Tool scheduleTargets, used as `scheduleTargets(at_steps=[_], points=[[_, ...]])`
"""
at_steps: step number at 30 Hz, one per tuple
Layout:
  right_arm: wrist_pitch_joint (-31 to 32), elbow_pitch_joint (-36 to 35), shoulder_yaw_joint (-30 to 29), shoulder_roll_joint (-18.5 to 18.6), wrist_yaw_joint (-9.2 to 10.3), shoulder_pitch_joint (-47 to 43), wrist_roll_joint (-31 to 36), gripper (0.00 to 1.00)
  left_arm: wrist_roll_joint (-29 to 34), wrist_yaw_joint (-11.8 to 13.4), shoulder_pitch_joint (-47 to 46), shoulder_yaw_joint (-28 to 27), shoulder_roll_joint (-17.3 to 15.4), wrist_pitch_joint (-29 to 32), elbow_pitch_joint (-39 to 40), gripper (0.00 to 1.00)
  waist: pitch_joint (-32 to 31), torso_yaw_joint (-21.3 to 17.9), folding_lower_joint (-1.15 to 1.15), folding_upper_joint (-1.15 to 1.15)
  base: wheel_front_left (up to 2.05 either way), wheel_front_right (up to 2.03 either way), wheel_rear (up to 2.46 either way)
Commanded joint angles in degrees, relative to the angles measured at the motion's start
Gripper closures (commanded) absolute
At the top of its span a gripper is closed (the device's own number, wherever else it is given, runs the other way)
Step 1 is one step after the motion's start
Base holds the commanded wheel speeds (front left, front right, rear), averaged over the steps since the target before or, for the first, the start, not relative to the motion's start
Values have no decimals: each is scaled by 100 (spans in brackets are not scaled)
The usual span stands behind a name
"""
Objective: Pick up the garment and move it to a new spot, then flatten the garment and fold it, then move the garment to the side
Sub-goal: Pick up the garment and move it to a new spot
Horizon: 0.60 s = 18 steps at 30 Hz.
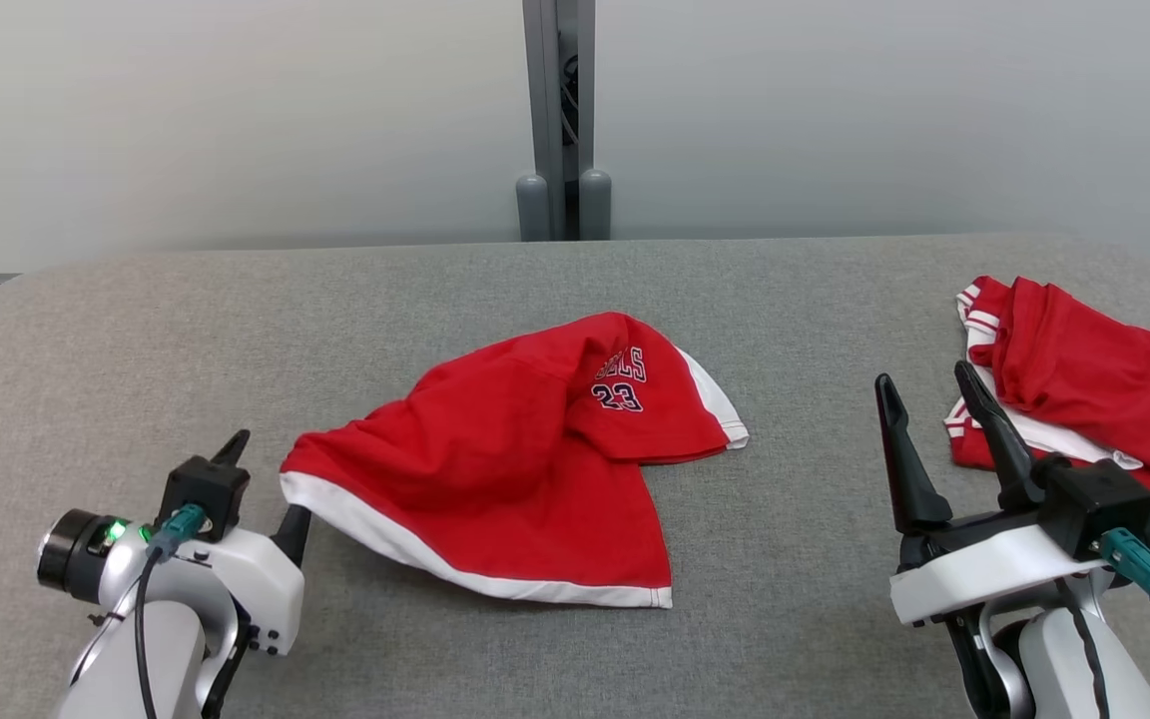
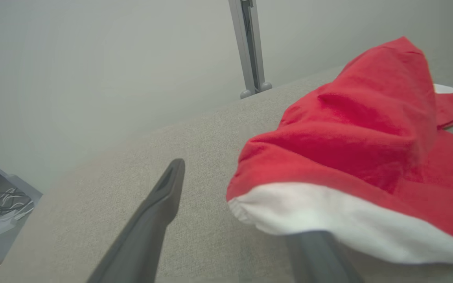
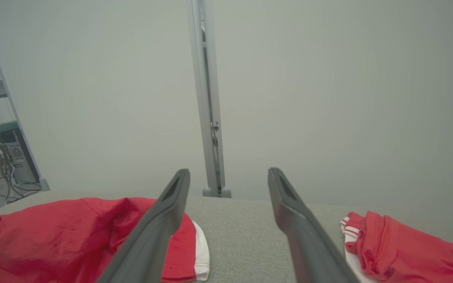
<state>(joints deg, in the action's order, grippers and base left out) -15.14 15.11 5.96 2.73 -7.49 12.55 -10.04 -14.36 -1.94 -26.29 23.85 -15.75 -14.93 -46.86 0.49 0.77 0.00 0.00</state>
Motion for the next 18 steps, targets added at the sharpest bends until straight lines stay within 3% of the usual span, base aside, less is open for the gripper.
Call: scheduleTargets(at_steps=[1, 11, 14, 18], points=[[-8, -37, -18, 37, -1, -45, -8, 0, 53, -9, 72, 24, -75, -26, 16, 0, -15, 20, 0, 0, 0, 0, 0], [-7, -29, 5, 38, -1, -63, -42, 0, 127, -539, 172, 854, -239, 270, -209, 0, -77, 33, 0, 0, 0, 0, 0], [-8, -34, 10, 39, -1, -99, -42, 0, -508, -563, 335, 1693, -347, 692, 55, 0, -96, 42, 0, 0, 0, 0, 0], [-7, -27, -6, 38, -1, -125, -51, 0, -1637, -548, 213, 2648, -1129, 1322, 816, 0, -117, 77, 0, 0, 0, 0, 0]])
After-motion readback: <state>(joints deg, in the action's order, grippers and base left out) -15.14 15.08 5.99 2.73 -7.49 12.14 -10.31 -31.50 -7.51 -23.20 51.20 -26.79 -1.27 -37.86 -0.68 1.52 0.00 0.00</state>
